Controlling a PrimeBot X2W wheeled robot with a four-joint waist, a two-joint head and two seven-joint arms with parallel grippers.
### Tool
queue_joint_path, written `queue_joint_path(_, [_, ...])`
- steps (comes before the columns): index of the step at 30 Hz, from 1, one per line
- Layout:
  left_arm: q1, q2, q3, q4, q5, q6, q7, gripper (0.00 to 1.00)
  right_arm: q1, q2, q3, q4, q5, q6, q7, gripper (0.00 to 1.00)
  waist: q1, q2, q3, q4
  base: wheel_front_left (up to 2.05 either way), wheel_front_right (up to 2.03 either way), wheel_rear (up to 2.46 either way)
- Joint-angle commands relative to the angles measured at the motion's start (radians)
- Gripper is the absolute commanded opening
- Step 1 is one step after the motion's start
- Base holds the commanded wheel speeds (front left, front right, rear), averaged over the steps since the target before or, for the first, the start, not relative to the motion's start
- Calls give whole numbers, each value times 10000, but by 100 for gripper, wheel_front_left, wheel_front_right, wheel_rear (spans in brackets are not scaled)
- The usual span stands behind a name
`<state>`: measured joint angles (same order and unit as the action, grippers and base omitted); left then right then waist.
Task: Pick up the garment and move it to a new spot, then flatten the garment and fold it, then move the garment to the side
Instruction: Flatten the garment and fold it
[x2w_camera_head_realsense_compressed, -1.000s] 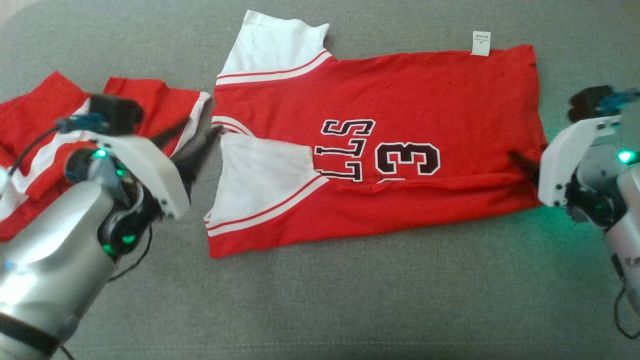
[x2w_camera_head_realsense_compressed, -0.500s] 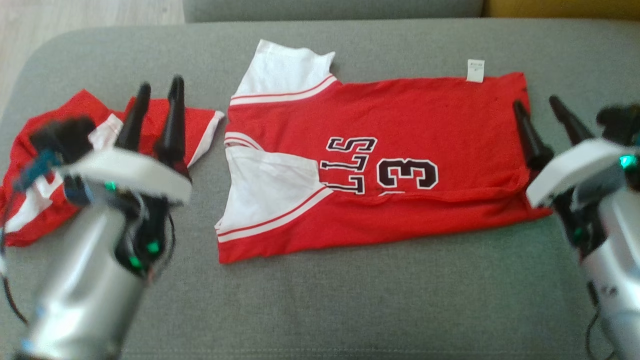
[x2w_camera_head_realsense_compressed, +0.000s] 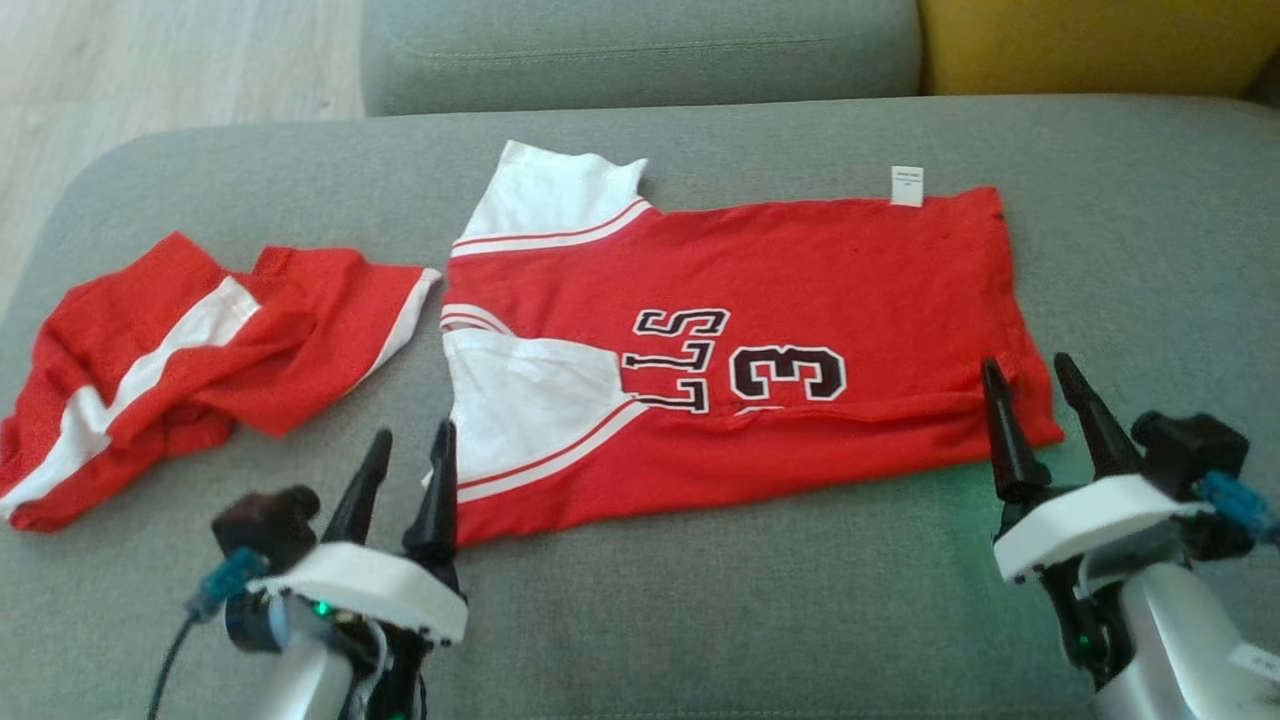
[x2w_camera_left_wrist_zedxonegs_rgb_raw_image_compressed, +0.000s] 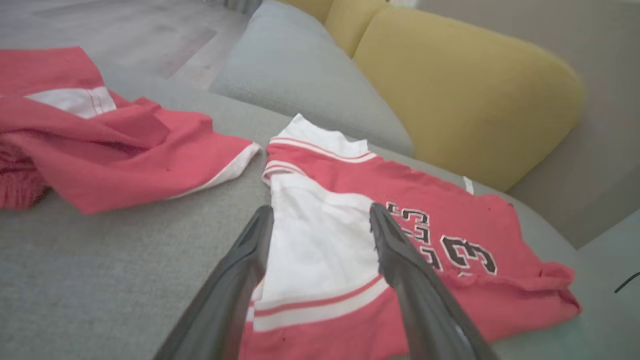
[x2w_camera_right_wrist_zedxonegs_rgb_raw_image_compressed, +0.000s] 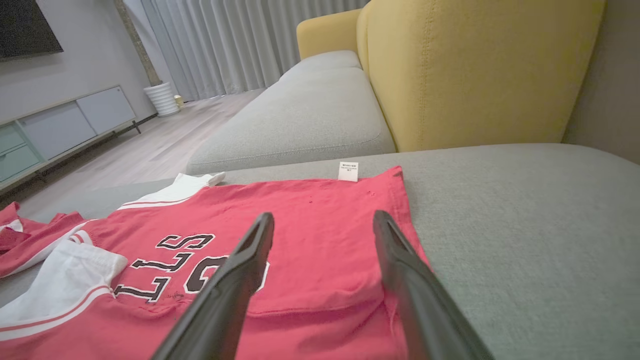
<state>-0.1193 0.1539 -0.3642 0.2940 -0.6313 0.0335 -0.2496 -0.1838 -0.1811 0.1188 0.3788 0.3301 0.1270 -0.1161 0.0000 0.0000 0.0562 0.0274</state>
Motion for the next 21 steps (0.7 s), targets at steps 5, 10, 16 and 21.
queue_joint_path(5, [-536, 39, 314, 600, 687, -41, -121, 100, -42, 215, -218, -836, -450, 37, 62, 100, 0, 0, 70, -156, 0, 0, 0])
queue_joint_path(10, [-984, 119, 30, 1606, 940, 84, 400, 100, -70, 275, -343, -1206, -603, 37, 314, 100, 0, 0, 158, -270, 0, 0, 0])
queue_joint_path(16, [-1419, 306, -252, 2547, 1270, 400, 1100, 100, -85, 352, -320, -1452, -707, 37, 450, 100, 0, 0, 288, -399, 0, 0, 0])
queue_joint_path(21, [-1656, 428, -461, 3092, 1502, 594, 1534, 100, -110, 385, -272, -1543, -741, 37, 501, 100, 0, 0, 376, -504, 0, 0, 0])
